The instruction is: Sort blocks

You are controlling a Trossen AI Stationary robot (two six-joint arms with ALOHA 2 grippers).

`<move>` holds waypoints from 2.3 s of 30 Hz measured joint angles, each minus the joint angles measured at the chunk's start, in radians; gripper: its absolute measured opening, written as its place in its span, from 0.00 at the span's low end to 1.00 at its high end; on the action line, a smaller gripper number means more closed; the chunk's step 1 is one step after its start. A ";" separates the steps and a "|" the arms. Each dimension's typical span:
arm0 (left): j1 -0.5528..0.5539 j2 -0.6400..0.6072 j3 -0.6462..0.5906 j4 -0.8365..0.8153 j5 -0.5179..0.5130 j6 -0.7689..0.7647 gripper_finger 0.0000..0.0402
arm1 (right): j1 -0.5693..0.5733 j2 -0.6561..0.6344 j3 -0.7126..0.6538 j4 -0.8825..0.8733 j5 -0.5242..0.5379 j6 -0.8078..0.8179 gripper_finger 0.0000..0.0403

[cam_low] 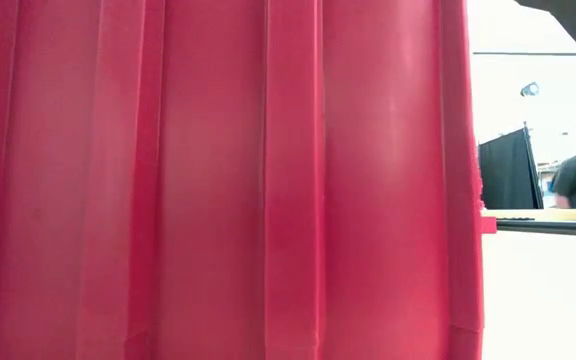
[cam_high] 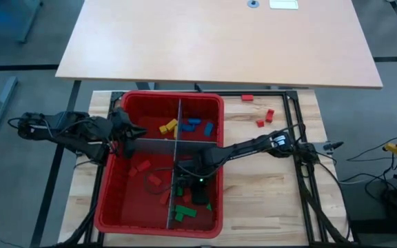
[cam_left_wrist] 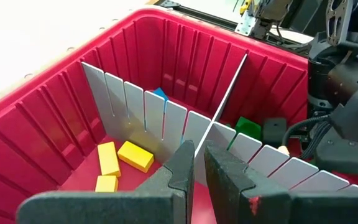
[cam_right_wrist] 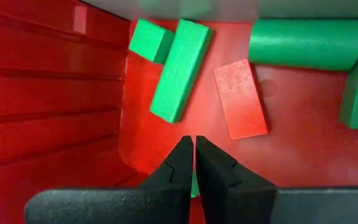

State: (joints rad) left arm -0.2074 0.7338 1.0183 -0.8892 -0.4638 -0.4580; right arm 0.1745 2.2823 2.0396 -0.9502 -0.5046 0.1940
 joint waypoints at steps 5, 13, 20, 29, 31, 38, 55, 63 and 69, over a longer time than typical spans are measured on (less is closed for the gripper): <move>0.000 0.000 0.000 -0.004 0.000 0.000 0.06 | 0.003 0.025 0.000 0.009 -0.002 -0.007 0.00; 0.000 0.000 0.000 -0.010 0.000 0.000 0.06 | 0.014 0.039 0.000 0.051 -0.046 -0.035 0.14; 0.000 0.000 0.000 -0.010 0.000 0.000 0.06 | 0.016 0.041 0.000 0.074 -0.045 -0.037 0.41; 0.000 0.000 0.000 -0.010 0.001 0.000 0.06 | 0.015 0.043 0.000 0.077 0.009 -0.090 0.57; 0.000 0.001 0.000 -0.010 0.001 0.000 0.06 | 0.015 0.043 0.000 0.077 0.015 -0.093 0.58; 0.000 0.005 0.000 -0.010 0.001 -0.007 0.06 | 0.014 0.063 0.000 0.023 0.000 -0.085 0.56; 0.000 0.019 0.000 -0.010 0.001 -0.032 0.06 | 0.006 0.071 0.048 0.038 0.059 -0.116 0.60; 0.000 0.019 -0.001 -0.010 0.002 -0.049 0.06 | 0.007 0.127 0.050 0.048 0.011 -0.109 0.59; 0.000 0.019 -0.001 -0.010 0.002 -0.050 0.06 | 0.006 0.144 0.048 0.042 0.004 -0.117 0.60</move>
State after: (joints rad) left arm -0.2073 0.7532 1.0171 -0.8994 -0.4617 -0.5076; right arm 0.1806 2.4260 2.0880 -0.9081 -0.5010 0.0768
